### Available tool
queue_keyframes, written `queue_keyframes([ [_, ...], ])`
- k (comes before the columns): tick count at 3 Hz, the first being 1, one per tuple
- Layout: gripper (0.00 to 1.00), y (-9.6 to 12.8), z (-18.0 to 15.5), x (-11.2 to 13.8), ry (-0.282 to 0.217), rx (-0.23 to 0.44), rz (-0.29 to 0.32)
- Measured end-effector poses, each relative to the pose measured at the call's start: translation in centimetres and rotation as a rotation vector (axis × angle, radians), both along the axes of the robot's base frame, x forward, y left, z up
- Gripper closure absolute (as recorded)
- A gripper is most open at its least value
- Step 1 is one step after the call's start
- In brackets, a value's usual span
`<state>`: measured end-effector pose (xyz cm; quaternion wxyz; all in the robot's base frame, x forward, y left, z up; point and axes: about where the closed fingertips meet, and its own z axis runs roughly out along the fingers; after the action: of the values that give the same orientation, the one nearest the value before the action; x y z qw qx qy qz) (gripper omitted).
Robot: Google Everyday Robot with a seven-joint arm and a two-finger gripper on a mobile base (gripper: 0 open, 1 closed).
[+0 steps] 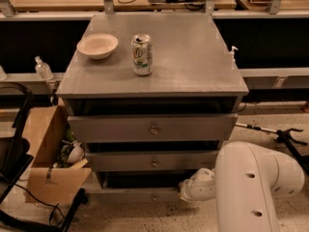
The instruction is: Open bottom drawer
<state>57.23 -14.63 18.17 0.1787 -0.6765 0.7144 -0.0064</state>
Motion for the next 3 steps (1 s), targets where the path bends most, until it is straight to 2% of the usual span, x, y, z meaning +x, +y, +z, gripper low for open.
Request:
queue_keyframes([
  [3, 1.0, 0.2, 0.2, -1.1, 0.012, 0.008, 0.01],
])
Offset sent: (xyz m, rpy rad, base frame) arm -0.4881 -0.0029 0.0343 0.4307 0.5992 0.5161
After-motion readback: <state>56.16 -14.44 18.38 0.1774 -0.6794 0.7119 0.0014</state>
